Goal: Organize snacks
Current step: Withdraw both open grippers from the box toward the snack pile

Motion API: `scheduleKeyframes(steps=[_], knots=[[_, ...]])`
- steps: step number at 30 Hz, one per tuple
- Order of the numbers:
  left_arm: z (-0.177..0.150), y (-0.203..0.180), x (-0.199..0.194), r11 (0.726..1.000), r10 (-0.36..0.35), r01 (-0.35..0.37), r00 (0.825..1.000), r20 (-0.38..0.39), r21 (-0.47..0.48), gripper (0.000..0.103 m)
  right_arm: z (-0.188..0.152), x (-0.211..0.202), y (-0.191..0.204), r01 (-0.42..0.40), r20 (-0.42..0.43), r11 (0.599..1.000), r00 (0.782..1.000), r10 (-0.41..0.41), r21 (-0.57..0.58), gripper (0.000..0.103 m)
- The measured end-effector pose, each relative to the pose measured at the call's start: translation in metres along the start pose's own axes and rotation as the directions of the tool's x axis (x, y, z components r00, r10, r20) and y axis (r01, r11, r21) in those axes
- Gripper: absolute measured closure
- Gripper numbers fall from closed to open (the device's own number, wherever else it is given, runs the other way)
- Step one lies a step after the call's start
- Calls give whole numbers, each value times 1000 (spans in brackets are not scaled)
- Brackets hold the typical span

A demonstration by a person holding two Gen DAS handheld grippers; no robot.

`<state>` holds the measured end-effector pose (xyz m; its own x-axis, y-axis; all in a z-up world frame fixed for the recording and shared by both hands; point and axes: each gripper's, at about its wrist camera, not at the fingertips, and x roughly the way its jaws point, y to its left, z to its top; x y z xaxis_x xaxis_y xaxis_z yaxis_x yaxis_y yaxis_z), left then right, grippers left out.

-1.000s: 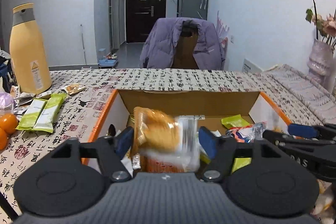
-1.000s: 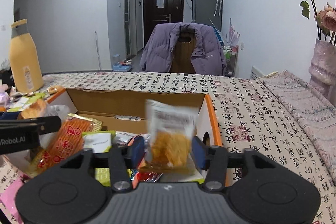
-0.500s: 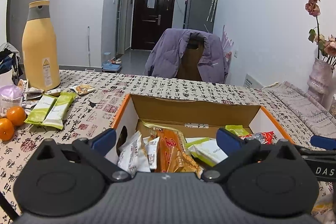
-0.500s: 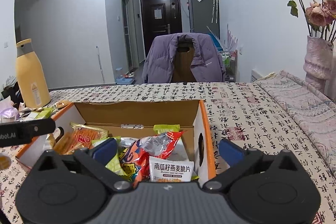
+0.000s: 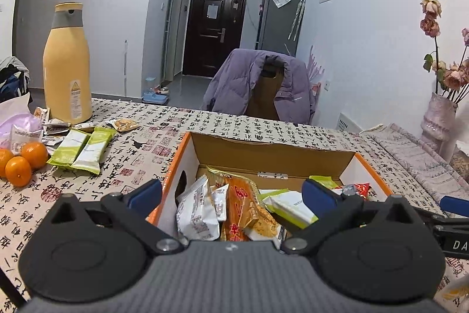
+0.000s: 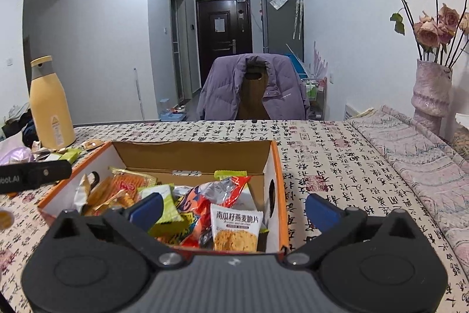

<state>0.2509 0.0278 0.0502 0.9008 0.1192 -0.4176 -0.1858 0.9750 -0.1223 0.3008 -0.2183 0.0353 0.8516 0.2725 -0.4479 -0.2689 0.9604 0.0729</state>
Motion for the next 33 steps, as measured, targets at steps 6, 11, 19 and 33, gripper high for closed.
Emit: scheduleKeyframes(steps=[6,11,19,33], knots=[[-10,3,-23,1000,-18,17,1000,18,14,0,-11,-19,4,-11,6,1000,1000,12,-17,0],[-23,9,-38,999,-35,35,999,19,18,0,-24,-33,5,-15,7,1000,1000,16,-23,0],[-50,24,-50,999,-48,49,999,-18,19,0,-46,-52,3,-15,1,1000,1000,15,-21,0],[-88,45,-55,998,-59,61,996,-72,29,0,-80,-63,2,-5,-43,1000,999,4,-19,0]])
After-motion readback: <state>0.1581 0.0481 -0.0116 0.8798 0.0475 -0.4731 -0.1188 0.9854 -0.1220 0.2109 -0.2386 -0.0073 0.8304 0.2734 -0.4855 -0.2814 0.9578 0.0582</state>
